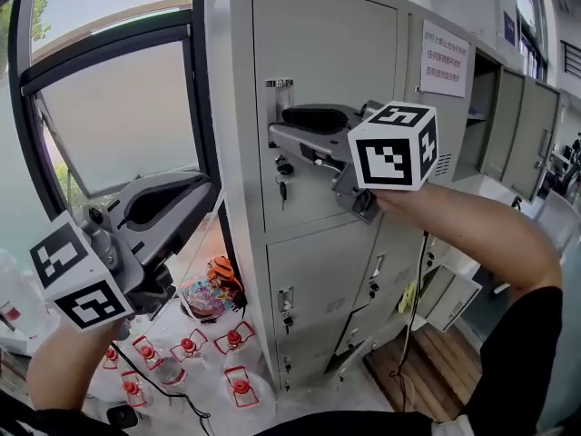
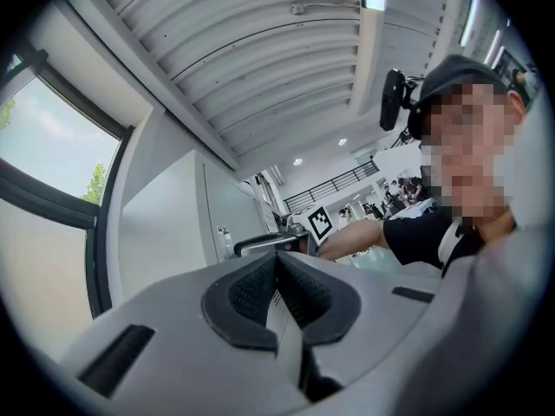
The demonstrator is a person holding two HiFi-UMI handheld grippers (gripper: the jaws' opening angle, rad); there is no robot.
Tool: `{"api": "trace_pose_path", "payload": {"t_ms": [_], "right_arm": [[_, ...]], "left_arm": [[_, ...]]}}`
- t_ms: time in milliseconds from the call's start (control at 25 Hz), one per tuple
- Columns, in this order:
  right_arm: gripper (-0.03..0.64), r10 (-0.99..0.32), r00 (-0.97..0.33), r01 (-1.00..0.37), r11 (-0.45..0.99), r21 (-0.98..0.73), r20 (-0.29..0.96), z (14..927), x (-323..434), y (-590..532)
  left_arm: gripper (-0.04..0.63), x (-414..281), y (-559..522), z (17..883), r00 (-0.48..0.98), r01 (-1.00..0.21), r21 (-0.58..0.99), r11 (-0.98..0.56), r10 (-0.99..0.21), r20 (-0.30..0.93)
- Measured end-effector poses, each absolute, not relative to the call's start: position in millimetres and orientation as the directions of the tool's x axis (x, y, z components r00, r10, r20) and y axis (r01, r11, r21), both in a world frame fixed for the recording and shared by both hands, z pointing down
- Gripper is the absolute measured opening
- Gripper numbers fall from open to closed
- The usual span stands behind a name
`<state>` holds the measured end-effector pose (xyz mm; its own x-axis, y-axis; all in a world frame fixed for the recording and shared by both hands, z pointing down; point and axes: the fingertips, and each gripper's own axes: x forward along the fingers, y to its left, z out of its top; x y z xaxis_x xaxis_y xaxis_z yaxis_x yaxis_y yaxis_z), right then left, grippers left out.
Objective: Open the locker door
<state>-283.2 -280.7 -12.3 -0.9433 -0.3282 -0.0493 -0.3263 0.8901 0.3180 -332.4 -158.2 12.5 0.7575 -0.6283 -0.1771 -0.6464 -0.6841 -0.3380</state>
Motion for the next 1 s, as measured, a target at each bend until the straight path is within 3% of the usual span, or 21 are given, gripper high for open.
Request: {"api": "trace_pose_path", "payload": {"t_ms": [600,1000], "right_arm": [[0.14,-0.412,-0.911,-0.399,0.872,0.284,-0.016,-18,-296,-297],[0.069,-0.455,-0.891,-0.441,0.858,0.264,-0.01,-26,-297,-306]], "left_arm": [[0.011,-332,-133,29,0.773,-0.626,-0.342,-0.701,-0.615,-0.155],[0.011,-306,-110,37,0.826,-0.552,-0.362,-0.751,-0.552,-0.113]]}}
